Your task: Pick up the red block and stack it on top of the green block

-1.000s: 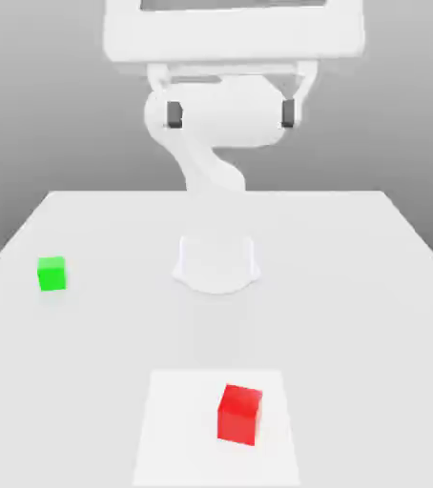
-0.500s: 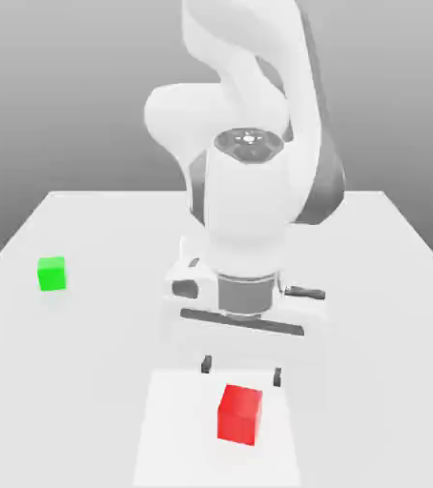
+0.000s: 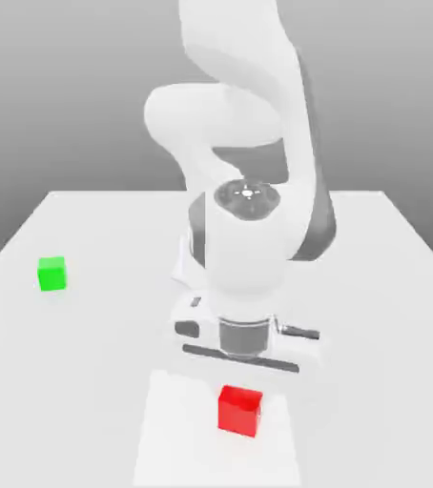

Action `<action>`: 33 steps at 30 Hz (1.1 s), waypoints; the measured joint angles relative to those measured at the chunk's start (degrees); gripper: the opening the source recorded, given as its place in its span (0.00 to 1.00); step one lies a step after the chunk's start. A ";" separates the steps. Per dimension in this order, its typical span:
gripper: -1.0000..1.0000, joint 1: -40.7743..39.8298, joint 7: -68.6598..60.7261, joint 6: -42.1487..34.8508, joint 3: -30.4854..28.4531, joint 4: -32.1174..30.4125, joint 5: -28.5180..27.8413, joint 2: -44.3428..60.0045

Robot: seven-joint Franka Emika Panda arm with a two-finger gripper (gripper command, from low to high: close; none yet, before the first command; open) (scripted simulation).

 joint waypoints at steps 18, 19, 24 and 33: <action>0.00 -43.61 24.18 -6.95 -23.21 -10.09 -12.09 -18.14; 0.00 -46.05 25.44 -7.16 -24.73 -10.69 -12.55 -18.96; 0.00 -58.15 31.21 -7.97 -31.97 -13.73 -13.99 -22.68; 0.00 -54.82 23.89 3.64 -35.56 -13.95 -2.05 -10.79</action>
